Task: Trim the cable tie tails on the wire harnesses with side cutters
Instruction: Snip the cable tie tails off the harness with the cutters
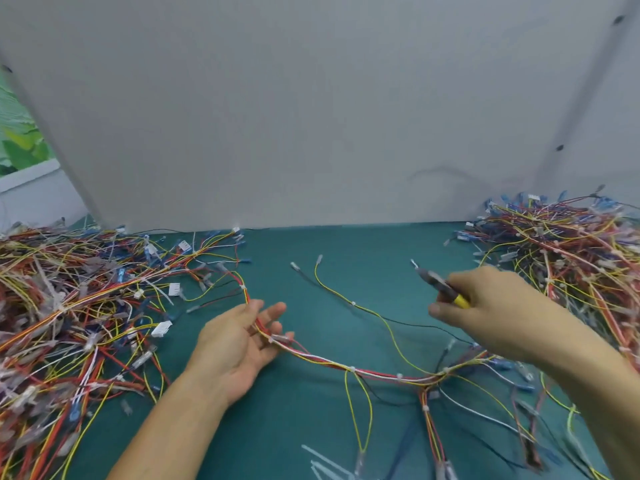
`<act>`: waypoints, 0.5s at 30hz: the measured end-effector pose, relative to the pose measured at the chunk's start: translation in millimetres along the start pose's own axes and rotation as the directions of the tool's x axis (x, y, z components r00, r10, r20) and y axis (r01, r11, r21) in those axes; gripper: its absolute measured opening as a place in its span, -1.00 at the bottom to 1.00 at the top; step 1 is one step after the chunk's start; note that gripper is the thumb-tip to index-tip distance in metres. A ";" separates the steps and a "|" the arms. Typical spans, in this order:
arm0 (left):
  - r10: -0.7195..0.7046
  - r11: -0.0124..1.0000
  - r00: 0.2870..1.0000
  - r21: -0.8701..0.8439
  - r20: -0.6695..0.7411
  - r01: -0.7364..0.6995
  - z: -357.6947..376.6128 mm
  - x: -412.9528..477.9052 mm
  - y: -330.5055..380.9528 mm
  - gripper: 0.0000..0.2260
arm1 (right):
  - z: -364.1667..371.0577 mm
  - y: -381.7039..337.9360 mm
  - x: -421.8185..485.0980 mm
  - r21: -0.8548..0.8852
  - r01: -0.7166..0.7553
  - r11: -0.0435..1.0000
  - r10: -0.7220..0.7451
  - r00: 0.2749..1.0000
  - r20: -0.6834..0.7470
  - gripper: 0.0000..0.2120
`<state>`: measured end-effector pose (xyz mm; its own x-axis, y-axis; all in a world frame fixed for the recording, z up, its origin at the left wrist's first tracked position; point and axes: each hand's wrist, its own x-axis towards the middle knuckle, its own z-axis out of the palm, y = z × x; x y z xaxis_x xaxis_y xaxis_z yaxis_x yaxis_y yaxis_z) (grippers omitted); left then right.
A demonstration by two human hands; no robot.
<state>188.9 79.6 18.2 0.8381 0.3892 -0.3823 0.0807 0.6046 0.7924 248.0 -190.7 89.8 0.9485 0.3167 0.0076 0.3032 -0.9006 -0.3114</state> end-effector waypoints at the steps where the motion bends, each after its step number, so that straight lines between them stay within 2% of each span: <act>1: 0.035 0.998 0.999 0.058 -0.002 -0.035 1.1 -1.3 1.1 -0.93 | 1.0 6.1 -5.5 -0.086 -0.003 0.996 0.013 0.993 0.115 -0.80; 3: 0.101 0.980 0.995 0.170 0.025 -0.104 4.8 -3.3 3.8 -0.88 | 12.9 14.7 -17.6 -0.164 0.026 0.986 0.026 0.951 0.307 -0.84; 4: 0.132 0.968 0.990 0.209 0.055 -0.141 7.3 -4.4 5.8 -0.85 | 20.8 17.7 -23.5 -0.176 0.041 0.984 0.025 0.933 0.358 -0.84; 6: 0.185 0.943 0.974 0.254 0.130 -0.213 12.8 -6.9 11.6 -0.79 | 34.8 21.0 -30.8 -0.179 0.045 0.983 0.026 0.928 0.372 -0.83; 11: 0.297 0.886 0.926 0.296 0.231 -0.358 27.5 -6.5 33.5 -0.71 | 32.2 15.0 -20.0 -0.172 -0.018 0.985 0.042 0.990 0.138 -0.87; 15: 0.393 0.861 0.896 0.258 0.208 -0.438 39.2 -1.2 52.8 -0.71 | -0.6 1.8 1.2 0.069 0.021 0.997 -0.009 0.986 -0.167 -0.97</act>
<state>213.3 83.8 79.1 0.8944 0.4421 0.0680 -0.1582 0.1704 0.9726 249.7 -192.1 89.8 0.9476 0.2709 0.1696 0.3163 -0.8710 -0.3760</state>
